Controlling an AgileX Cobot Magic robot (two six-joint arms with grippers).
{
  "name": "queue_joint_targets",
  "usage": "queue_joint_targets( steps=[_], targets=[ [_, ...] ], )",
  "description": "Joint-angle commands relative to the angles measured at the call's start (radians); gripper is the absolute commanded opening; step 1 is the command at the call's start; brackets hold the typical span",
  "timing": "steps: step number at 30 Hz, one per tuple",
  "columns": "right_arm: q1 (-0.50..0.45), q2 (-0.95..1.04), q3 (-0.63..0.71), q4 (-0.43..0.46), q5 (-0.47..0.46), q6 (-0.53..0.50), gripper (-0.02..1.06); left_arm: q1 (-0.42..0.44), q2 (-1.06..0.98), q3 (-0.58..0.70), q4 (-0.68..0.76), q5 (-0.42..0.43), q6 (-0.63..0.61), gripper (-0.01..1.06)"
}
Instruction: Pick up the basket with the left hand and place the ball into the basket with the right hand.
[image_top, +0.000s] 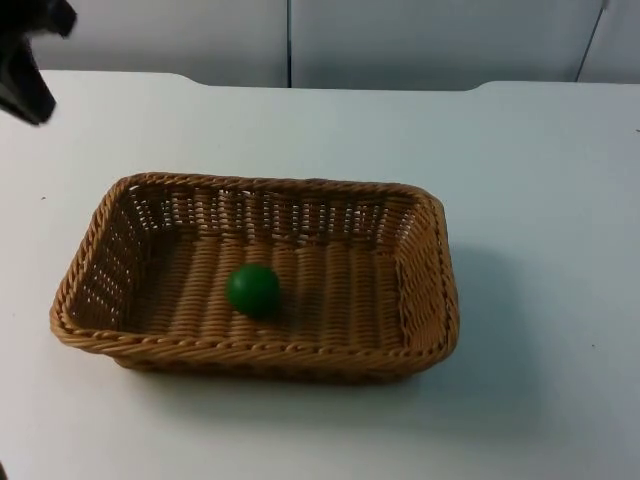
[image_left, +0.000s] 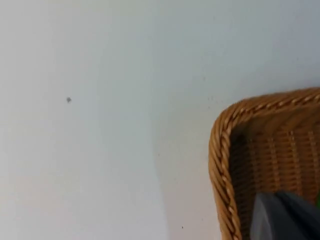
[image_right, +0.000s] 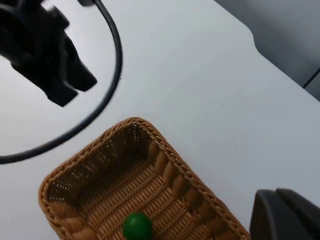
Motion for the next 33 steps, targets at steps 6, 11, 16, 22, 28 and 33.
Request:
queue_joint_targets(
  steps=[6, 11, 16, 22, 28, 33],
  targets=[
    [0.003, -0.012, -0.008, -0.004, -0.004, 0.009, 0.00, -0.003, -0.289, 0.074, 0.072, 0.082, -0.055, 0.00],
    [0.003, -0.071, -0.008, -0.061, -0.004, 0.035, 0.00, -0.003, -0.589, 0.371, 0.176, 0.020, -0.120, 0.00],
    [0.003, -0.177, -0.008, -0.159, -0.004, 0.100, 0.00, -0.003, -1.059, 0.639, 0.202, 0.068, -0.137, 0.00],
    [0.003, -0.303, 0.002, -0.228, -0.004, 0.161, 0.00, -0.003, -1.509, 0.661, 0.328, 0.159, -0.289, 0.00],
    [0.003, -0.529, 0.321, -0.293, -0.004, 0.228, 0.00, -0.003, -1.706, 0.662, 0.429, 0.283, -0.301, 0.00],
    [0.003, -0.765, 0.706, -0.263, -0.004, 0.245, 0.00, -0.003, -1.765, 0.664, 0.430, 0.288, -0.301, 0.00]
  ],
)
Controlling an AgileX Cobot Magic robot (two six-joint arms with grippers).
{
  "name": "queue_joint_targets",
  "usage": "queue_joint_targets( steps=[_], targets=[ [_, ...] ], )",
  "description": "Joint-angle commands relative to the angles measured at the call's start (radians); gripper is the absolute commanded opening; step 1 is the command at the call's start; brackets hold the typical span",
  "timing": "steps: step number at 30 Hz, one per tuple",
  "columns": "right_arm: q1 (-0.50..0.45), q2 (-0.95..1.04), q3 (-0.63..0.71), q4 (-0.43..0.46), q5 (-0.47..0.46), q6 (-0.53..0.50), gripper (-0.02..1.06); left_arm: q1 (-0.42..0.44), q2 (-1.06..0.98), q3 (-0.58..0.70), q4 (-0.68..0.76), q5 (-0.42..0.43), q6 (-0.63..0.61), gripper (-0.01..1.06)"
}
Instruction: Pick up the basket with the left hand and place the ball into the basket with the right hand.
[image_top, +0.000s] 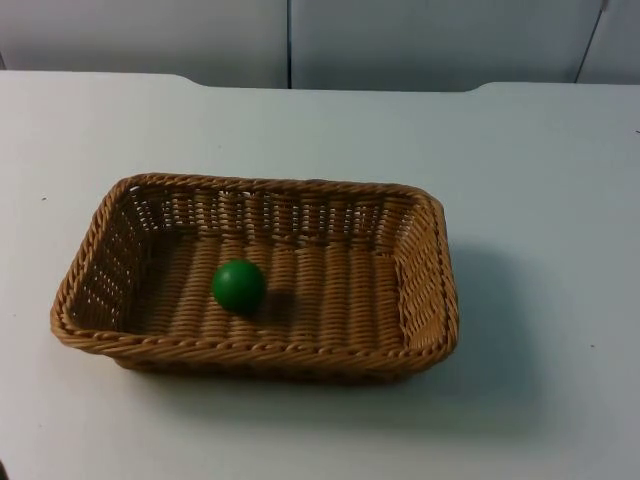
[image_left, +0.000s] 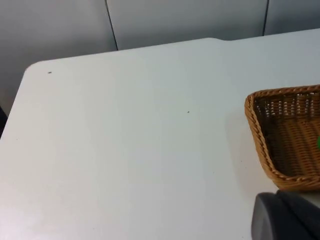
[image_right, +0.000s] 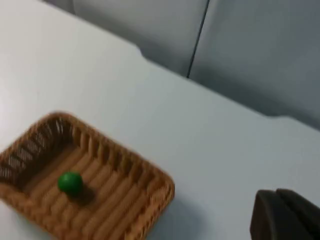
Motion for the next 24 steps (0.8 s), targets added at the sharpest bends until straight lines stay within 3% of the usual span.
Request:
queue_joint_targets(
  steps=[1, 2, 4, 5, 6, 10, 11, 14, 18, 24],
  targets=[
    [0.003, -0.166, 0.235, 0.020, 0.000, 0.022, 0.00, -0.009, -0.020, 0.004, 0.005, 0.006, -0.011, 0.00],
    [0.003, -0.166, 0.235, 0.020, 0.000, 0.022, 0.00, -0.009, -0.020, 0.004, 0.005, 0.006, -0.011, 0.00],
    [0.003, -0.308, 0.432, 0.041, -0.015, 0.022, 0.00, -0.021, -0.023, 0.004, 0.000, 0.004, -0.011, 0.00],
    [0.003, -0.434, 0.554, 0.048, -0.062, 0.022, 0.00, -0.036, -0.023, 0.004, -0.002, 0.004, -0.011, 0.00],
    [0.003, -0.434, 0.554, 0.048, -0.062, 0.022, 0.00, -0.036, -0.023, 0.004, -0.002, 0.004, -0.011, 0.00],
    [0.003, -0.771, 0.816, 0.104, -0.183, -0.006, 0.00, -0.050, -0.023, 0.004, 0.012, 0.006, -0.009, 0.00],
    [0.003, -0.771, 0.816, 0.104, -0.183, -0.006, 0.00, -0.050, -0.023, 0.004, 0.012, 0.006, -0.009, 0.00],
    [0.003, -1.033, 0.947, 0.175, -0.218, -0.110, 0.00, -0.050, -0.023, 0.004, 0.030, 0.006, -0.006, 0.00],
    [0.003, -1.205, 1.021, 0.184, -0.219, -0.110, 0.00, -0.050, -0.023, 0.004, 0.034, 0.004, -0.006, 0.00],
    [0.017, -1.205, 1.048, 0.223, -0.135, -0.110, 0.00, -0.051, -0.023, 0.023, 0.025, -0.002, -0.006, 0.00]
  ],
)
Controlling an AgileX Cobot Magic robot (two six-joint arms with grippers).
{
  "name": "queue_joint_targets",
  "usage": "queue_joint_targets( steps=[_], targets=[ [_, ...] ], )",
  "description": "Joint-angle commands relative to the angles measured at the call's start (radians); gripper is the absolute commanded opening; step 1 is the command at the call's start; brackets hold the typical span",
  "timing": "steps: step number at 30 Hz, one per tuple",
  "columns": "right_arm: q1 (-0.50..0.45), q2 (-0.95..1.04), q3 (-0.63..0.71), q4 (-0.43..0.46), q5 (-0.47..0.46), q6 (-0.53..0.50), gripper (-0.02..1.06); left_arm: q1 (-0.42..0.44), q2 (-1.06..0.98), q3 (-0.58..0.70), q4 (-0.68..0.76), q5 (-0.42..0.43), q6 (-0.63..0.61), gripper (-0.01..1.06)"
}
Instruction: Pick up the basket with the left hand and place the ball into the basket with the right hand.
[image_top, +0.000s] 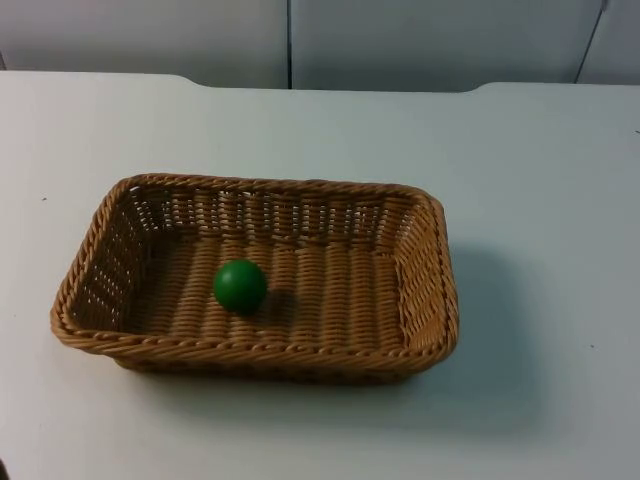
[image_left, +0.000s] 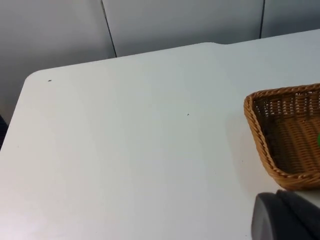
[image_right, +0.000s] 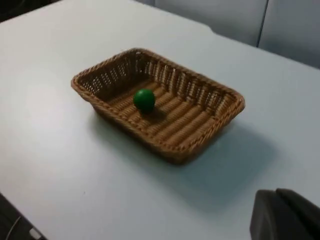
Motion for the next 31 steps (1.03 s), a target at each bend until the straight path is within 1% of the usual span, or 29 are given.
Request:
queue_joint_targets(
  steps=[1, 4, 5, 6, 7, 11, 13, 14, 15, 18, 19, 20, 22, 23, 24, 28, 29, 30, 31],
  targets=[
    [0.003, -0.003, 0.011, 0.023, 0.013, -0.011, 0.00, -0.008, -0.008, 0.028, -0.008, -0.011, -0.004, 0.00],
    [0.003, -0.003, 0.013, 0.023, 0.038, -0.011, 0.00, -0.008, -0.008, 0.107, -0.008, -0.031, -0.004, 0.00],
    [0.003, -0.003, 0.013, 0.023, 0.038, -0.011, 0.00, -0.008, -0.008, 0.107, -0.008, -0.031, -0.004, 0.00],
    [0.003, -0.003, 0.013, 0.023, 0.038, -0.011, 0.00, -0.008, -0.008, 0.126, -0.008, -0.054, -0.004, 0.00],
    [0.003, -0.003, 0.011, 0.023, 0.039, -0.011, 0.00, -0.008, -0.008, 0.127, -0.008, -0.060, -0.006, 0.00],
    [0.003, -0.003, 0.011, 0.023, 0.039, -0.011, 0.00, -0.008, -0.008, 0.127, -0.008, -0.060, -0.006, 0.00],
    [-0.021, -0.003, 0.011, 0.023, 0.039, -0.011, 0.00, -0.008, -0.008, 0.127, -0.008, -0.062, -0.006, 0.00],
    [-0.065, -0.003, 0.011, 0.023, 0.039, -0.011, 0.00, -0.008, -0.008, 0.127, -0.008, -0.065, -0.006, 0.00],
    [-0.065, -0.003, 0.011, 0.023, 0.039, -0.011, 0.00, -0.008, -0.008, 0.127, -0.008, -0.065, -0.006, 0.00],
    [-0.228, -0.003, 0.011, 0.023, 0.039, -0.011, 0.00, -0.008, -0.008, 0.127, -0.016, -0.070, -0.008, 0.00],
    [-0.297, -0.003, 0.011, 0.023, 0.039, -0.009, 0.00, -0.008, -0.008, 0.133, -0.022, -0.078, -0.008, 0.00],
    [-0.297, -0.003, 0.011, 0.023, 0.039, -0.009, 0.00, -0.008, -0.008, 0.133, -0.022, -0.078, -0.008, 0.00],
    [-0.448, -0.003, 0.011, 0.023, 0.039, -0.009, 0.00, -0.008, -0.008, 0.134, -0.026, -0.080, -0.008, 0.00],
    [-0.505, -0.003, 0.011, 0.023, 0.039, -0.009, 0.00, -0.008, -0.008, 0.134, -0.028, -0.080, -0.008, 0.00],
    [-0.505, -0.003, 0.011, 0.023, 0.039, -0.009, 0.00, -0.008, -0.008, 0.134, -0.028, -0.080, -0.008, 0.00],
    [-0.677, -0.003, 0.011, 0.023, 0.039, -0.009, 0.00, -0.008, -0.008, 0.134, -0.038, -0.073, -0.008, 0.00],
    [-0.677, -0.003, 0.011, 0.023, 0.039, -0.009, 0.00, -0.008, -0.008, 0.134, -0.038, -0.073, -0.008, 0.00],
    [-0.714, -0.003, 0.011, 0.023, 0.039, -0.009, 0.00, -0.008, -0.008, 0.134, -0.036, -0.077, -0.008, 0.00],
    [-0.726, -0.003, 0.011, 0.023, 0.039, -0.009, 0.00, -0.008, -0.008, 0.134, -0.034, -0.077, -0.008, 0.00]
  ],
)
